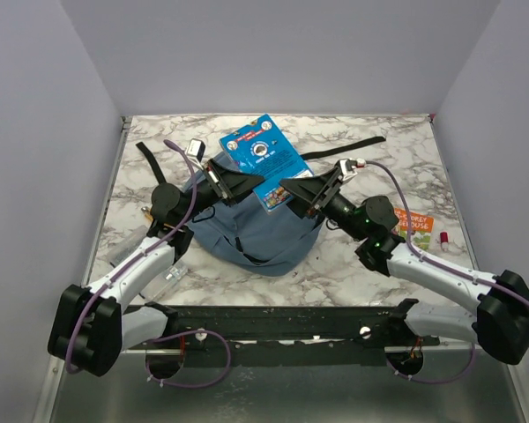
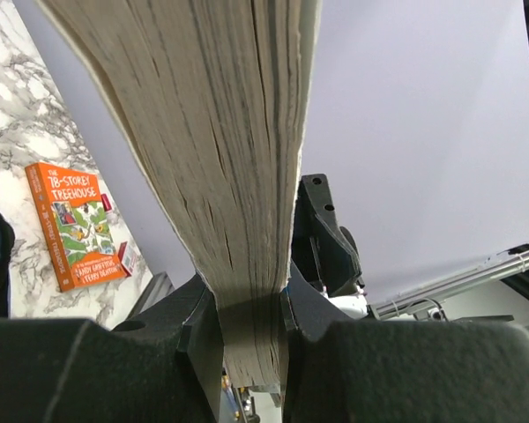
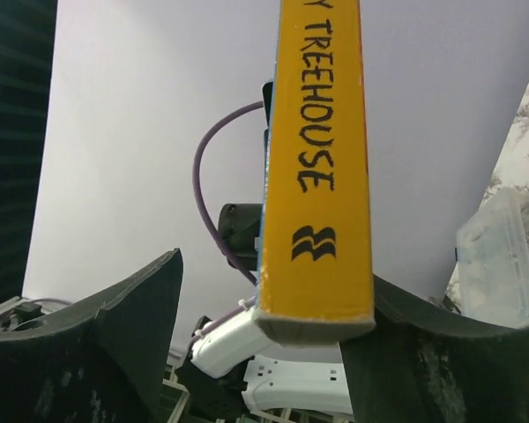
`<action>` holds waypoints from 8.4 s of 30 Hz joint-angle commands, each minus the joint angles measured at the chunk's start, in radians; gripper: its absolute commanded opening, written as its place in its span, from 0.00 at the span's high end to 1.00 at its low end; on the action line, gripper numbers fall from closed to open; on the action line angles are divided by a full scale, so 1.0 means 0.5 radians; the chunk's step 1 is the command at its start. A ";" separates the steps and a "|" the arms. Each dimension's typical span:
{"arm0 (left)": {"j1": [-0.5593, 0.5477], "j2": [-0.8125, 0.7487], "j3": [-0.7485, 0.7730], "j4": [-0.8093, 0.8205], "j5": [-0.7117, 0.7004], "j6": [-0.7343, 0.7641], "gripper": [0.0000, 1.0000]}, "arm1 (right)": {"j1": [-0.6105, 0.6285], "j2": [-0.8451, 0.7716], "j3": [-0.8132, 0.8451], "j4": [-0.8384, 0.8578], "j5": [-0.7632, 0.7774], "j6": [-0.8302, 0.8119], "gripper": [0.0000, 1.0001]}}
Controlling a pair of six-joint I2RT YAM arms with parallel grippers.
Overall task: Pack the student bag
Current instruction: Pick up the book from the center of the board, then place the book in the student bag, then pick up the book from the center of the board.
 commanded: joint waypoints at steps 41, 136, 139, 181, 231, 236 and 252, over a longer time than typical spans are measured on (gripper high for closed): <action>-1.151 1.234 1.734 -2.695 -1.739 1.642 0.02 | 0.076 -0.932 0.697 -3.301 1.776 -1.206 0.99; -0.976 0.583 1.735 -3.208 -1.763 2.699 1.00 | 0.061 -0.627 -0.433 -1.210 -0.158 -0.129 1.00; -0.978 0.487 1.670 -3.108 -1.738 2.732 1.00 | 0.061 -0.540 -0.477 -0.991 -0.163 -0.060 1.00; -0.892 0.257 1.350 -2.680 -1.462 2.736 1.00 | 0.074 0.884 -0.041 -0.545 0.070 -0.365 0.07; -0.881 0.440 1.428 -2.826 -1.564 2.651 1.00 | 0.064 -0.031 0.371 -2.328 1.191 -1.434 0.42; -0.880 0.486 1.438 -2.841 -1.557 2.637 1.00 | -0.118 -0.152 0.460 -2.480 1.372 -1.603 0.35; -0.881 0.557 1.473 -2.869 -1.418 2.592 1.00 | -2.067 0.109 0.283 -2.356 0.686 -1.441 0.00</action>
